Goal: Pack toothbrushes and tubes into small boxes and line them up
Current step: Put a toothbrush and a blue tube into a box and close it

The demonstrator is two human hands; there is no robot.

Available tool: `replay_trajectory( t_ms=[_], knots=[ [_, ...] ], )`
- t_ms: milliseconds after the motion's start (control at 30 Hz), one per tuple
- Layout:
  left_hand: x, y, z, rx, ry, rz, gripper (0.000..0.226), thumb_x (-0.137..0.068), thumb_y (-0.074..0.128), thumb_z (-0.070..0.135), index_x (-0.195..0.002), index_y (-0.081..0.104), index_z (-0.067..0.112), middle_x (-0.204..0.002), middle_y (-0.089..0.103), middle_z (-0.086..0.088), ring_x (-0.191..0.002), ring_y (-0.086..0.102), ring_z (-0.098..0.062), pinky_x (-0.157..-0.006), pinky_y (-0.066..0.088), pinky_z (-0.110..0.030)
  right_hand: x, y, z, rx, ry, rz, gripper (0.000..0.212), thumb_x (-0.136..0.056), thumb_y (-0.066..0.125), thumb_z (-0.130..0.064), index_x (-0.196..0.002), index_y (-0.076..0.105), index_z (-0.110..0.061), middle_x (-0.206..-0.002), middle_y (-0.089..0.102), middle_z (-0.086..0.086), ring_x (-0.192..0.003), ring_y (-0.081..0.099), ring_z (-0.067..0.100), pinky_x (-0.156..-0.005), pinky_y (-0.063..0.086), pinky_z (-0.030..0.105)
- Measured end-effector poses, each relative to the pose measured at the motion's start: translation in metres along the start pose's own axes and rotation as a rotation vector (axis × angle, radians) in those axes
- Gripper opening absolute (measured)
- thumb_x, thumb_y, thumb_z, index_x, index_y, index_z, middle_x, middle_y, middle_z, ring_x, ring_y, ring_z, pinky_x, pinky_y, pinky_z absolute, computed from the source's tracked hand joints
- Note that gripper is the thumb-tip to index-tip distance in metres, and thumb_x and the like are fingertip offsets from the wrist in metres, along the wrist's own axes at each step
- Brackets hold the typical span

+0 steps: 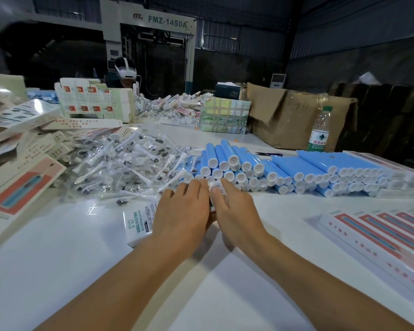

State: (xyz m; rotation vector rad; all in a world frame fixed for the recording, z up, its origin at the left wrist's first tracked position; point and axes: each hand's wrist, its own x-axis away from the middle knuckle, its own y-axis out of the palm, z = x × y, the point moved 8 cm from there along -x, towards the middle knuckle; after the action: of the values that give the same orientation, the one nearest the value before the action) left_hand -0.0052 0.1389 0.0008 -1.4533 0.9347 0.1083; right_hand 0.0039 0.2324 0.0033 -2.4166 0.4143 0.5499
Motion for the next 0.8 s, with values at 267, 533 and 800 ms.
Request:
replay_trajectory(
  t_ms=[267,533,800],
  knots=[
    [-0.003,-0.003,-0.016,0.052,-0.095,-0.014,0.075,-0.09,0.034,0.063,-0.146,0.02,0.015,-0.137,0.041,0.001,-0.121,0.042,-0.02,-0.091,0.033,-0.033,-0.006,0.005,0.022,-0.926,0.522,-0.104,0.021,-0.096,0.043,-0.005,-0.097,0.062,0.002,-0.086,0.073,0.016,-0.079,0.072,0.028,-0.067,0.06,0.04],
    [-0.004,-0.018,-0.01,0.033,-0.034,0.105,0.072,-0.06,0.083,0.046,-0.111,0.065,-0.001,-0.092,0.068,-0.012,-0.077,0.065,-0.03,-0.061,0.05,-0.037,-0.003,0.01,0.031,-1.096,0.626,-0.094,0.024,-0.094,0.043,0.004,-0.092,0.065,-0.007,-0.081,0.074,0.014,-0.077,0.07,0.026,-0.064,0.06,0.038],
    [-0.002,-0.02,-0.006,-0.019,0.007,0.109,0.072,-0.062,0.081,0.049,-0.111,0.065,-0.002,-0.09,0.067,-0.011,-0.074,0.063,-0.029,-0.06,0.048,-0.036,-0.004,0.0,0.027,-0.858,0.481,-0.016,0.037,-0.093,0.041,0.009,-0.088,0.066,-0.017,-0.071,0.074,0.001,-0.066,0.072,0.016,-0.063,0.06,0.036]
  ],
)
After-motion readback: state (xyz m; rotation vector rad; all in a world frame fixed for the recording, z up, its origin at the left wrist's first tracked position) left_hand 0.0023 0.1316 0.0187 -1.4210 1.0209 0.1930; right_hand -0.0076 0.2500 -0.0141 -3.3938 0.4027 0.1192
